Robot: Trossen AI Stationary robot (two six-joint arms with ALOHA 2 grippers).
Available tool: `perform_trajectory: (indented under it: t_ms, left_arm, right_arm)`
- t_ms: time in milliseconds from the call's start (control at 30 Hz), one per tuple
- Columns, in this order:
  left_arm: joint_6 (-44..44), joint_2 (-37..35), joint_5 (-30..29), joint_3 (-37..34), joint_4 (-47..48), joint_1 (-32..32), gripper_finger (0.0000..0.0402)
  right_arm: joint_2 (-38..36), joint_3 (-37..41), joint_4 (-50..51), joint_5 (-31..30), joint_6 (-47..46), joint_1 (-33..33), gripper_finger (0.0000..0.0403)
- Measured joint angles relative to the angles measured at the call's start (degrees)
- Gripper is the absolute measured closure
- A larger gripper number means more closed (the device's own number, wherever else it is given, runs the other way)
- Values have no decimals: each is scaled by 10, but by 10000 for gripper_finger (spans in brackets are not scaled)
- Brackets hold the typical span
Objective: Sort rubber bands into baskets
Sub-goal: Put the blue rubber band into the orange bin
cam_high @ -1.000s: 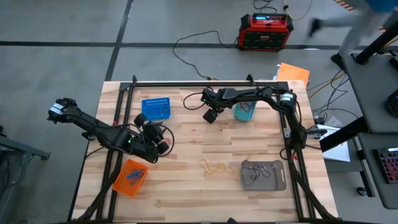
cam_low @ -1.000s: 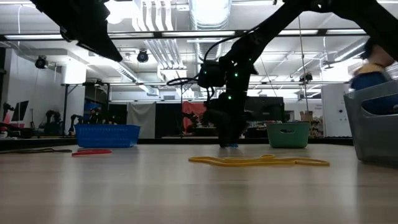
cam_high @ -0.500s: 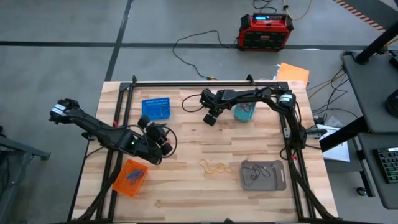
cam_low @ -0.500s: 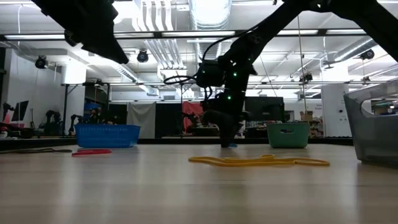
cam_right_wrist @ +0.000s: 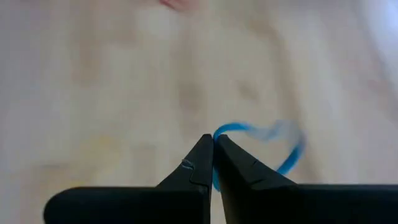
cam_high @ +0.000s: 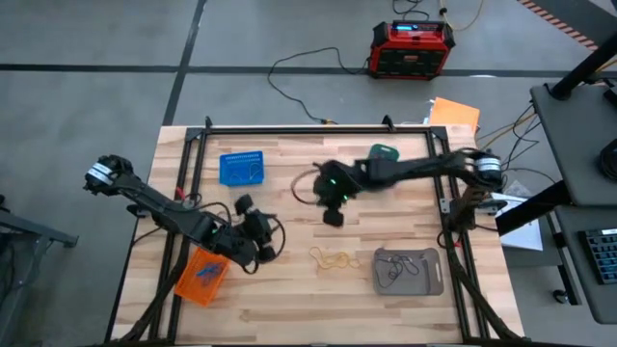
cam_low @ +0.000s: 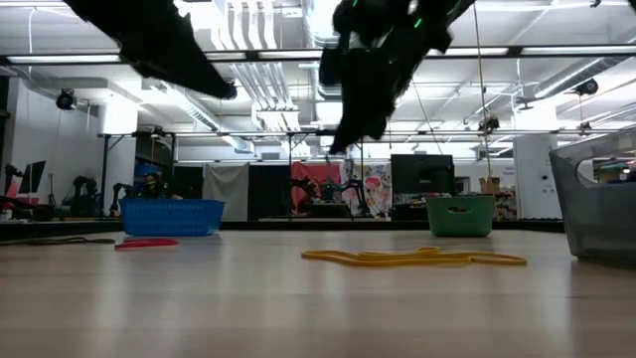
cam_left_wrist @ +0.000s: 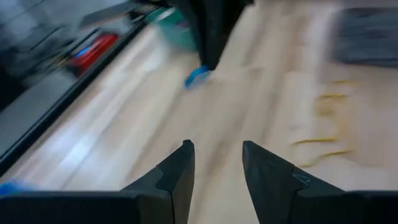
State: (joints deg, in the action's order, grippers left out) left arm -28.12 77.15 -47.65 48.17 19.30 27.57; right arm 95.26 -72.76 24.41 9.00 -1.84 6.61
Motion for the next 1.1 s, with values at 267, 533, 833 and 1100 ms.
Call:
perform_trajectory:
  t_ms: [267, 533, 833, 1100]
  left_arm:
    - [155, 58, 62, -1, -206, 4, 252]
    - [215, 111, 74, -1, -337, 3, 220]
    - [193, 144, 121, -1, -348, 1, 224]
    - [187, 147, 82, -1, -348, -6, 228]
  right_arm:
    - [-80, 105, -193, 61, -16, -99, 394]
    - [-66, 125, -266, 65, -20, -136, 394]
    - [-52, 116, -278, 90, 4, -136, 394]
    - [-52, 113, -278, 110, 15, -136, 394]
